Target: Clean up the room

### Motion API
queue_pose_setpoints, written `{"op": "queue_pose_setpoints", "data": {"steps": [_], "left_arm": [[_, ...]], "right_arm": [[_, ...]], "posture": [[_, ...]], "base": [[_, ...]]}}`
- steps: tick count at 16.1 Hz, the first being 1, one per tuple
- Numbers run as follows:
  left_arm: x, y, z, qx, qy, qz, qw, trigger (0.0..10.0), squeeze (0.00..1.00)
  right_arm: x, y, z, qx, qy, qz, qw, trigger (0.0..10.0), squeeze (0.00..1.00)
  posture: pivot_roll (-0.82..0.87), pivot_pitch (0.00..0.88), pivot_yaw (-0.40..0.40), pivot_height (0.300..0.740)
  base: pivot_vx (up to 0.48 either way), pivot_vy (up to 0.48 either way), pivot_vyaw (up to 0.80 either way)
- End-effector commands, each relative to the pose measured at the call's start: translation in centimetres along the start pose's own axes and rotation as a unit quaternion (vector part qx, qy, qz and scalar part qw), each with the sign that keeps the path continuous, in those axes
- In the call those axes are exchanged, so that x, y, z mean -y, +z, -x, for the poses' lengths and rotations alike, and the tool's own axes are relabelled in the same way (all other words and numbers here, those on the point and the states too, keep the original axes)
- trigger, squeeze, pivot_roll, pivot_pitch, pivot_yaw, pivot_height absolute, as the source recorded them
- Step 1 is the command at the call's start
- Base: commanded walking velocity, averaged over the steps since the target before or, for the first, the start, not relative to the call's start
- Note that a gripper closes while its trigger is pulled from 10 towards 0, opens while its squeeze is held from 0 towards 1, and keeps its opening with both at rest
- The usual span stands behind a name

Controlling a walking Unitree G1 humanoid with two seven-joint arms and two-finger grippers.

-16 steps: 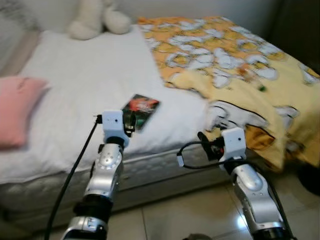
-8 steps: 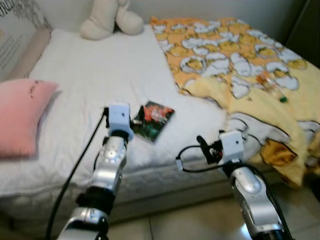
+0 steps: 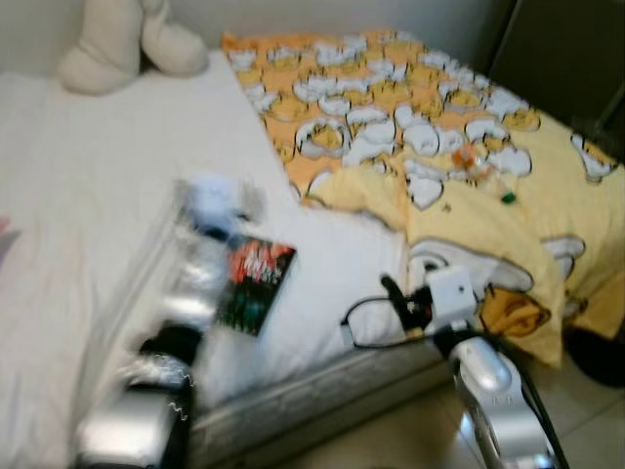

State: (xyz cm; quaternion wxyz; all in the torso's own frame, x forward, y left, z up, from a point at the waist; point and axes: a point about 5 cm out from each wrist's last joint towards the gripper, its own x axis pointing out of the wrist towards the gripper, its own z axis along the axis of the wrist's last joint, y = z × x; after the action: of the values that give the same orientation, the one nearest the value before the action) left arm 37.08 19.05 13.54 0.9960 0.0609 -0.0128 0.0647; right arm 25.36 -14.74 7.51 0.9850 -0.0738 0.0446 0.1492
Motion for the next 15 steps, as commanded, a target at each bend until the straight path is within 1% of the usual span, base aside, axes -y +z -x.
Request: {"op": "queue_pose_setpoints", "data": {"steps": [1, 2, 3, 4, 5, 6, 7, 8, 9, 10, 11, 12, 13, 15], "left_arm": [[-2.8, -1.2, -0.3, -0.052, 0.048, 0.032, 0.997, 10.0, 0.00], [-3.1, -0.8, -1.0, -0.073, 0.002, 0.018, 0.997, 10.0, 0.00], [-2.1, -1.2, -1.1, -0.100, -0.053, 0.002, 0.994, 10.0, 0.00], [-1.2, -1.9, -1.0, -0.134, -0.093, 0.015, 0.986, 10.0, 0.00], [-1.1, -2.0, -0.9, -0.142, -0.098, 0.018, 0.985, 10.0, 0.00], [-1.1, -2.2, -0.9, -0.152, -0.115, 0.028, 0.981, 10.0, 0.00], [-1.5, -2.2, -0.9, -0.152, -0.112, 0.035, 0.981, 10.0, 0.00], [-1.7, -2.4, -0.8, -0.158, -0.126, 0.030, 0.979, 10.0, 0.00], [-2.1, -2.6, -0.7, -0.166, -0.138, 0.008, 0.976, 10.0, 0.00], [-2.4, -2.7, -0.6, -0.169, -0.134, -0.003, 0.976, 10.0, 0.00], [-3.6, -2.7, -0.7, -0.164, -0.094, -0.028, 0.982, 10.0, 0.00], [-4.5, -2.5, -0.7, -0.157, -0.076, -0.022, 0.984, 10.0, 0.00], [-4.7, -2.5, -0.7, -0.155, -0.075, -0.016, 0.985, 10.0, 0.00], [-5.9, -3.0, -0.3, -0.161, -0.071, -0.021, 0.984, 10.0, 0.00]], "right_arm": [[-0.2, -0.3, 0.7, -0.010, 0.010, 0.000, 1.000, 10.0, 0.00], [0.1, -0.2, 1.8, -0.016, 0.012, 0.002, 1.000, 10.0, 0.00], [0.0, 0.0, 2.8, -0.017, 0.022, 0.004, 1.000, 10.0, 0.00], [-0.2, 0.1, 4.0, -0.022, 0.028, 0.002, 0.999, 10.0, 0.00], [-0.3, 0.0, 4.3, -0.027, 0.027, -0.001, 0.999, 10.0, 0.00], [-0.7, 0.0, 5.1, -0.033, 0.028, -0.006, 0.999, 10.0, 0.00], [-0.9, 0.1, 5.9, -0.038, 0.029, -0.013, 0.999, 10.0, 0.00], [-1.3, 0.2, 6.5, -0.045, 0.033, -0.016, 0.998, 10.0, 0.00], [-1.5, 0.2, 7.3, -0.054, 0.040, -0.017, 0.998, 10.0, 0.00], [-1.6, 0.3, 7.7, -0.059, 0.042, -0.018, 0.997, 10.0, 0.00], [-1.6, 0.4, 8.5, -0.071, 0.044, -0.019, 0.996, 10.0, 0.00], [-1.6, 0.6, 9.5, -0.081, 0.049, -0.016, 0.995, 10.0, 0.00], [-1.6, 0.6, 9.7, -0.083, 0.050, -0.016, 0.995, 10.0, 0.00], [-1.9, 1.2, 10.5, -0.084, 0.074, -0.039, 0.993, 10.0, 0.00]], "posture": [[-0.25, 0.026, 0.021, 0.723], [-0.28, 0.061, -0.011, 0.723], [-0.30, 0.080, -0.014, 0.723], [-0.31, 0.114, -0.024, 0.723], [-0.32, 0.128, -0.028, 0.723], [-0.34, 0.165, -0.030, 0.723], [-0.34, 0.186, -0.031, 0.723], [-0.35, 0.213, -0.035, 0.723], [-0.36, 0.250, -0.039, 0.723], [-0.36, 0.265, -0.046, 0.723], [-0.37, 0.284, -0.051, 0.723], [-0.39, 0.312, -0.063, 0.723], [-0.39, 0.315, -0.064, 0.723], [-0.39, 0.336, -0.074, 0.723]], "base": [[0.000, 0.000, 0.00], [0.000, 0.000, 0.00], [0.000, 0.000, 0.00], [0.000, 0.000, 0.00], [0.000, 0.000, 0.00], [0.000, 0.000, 0.00], [0.000, 0.000, 0.00], [0.000, 0.000, 0.00], [0.000, 0.000, 0.00], [0.000, 0.000, 0.00], [0.000, 0.000, 0.00], [0.000, 0.000, 0.00], [0.000, 0.000, 0.00], [0.000, 0.000, 0.00]]}}
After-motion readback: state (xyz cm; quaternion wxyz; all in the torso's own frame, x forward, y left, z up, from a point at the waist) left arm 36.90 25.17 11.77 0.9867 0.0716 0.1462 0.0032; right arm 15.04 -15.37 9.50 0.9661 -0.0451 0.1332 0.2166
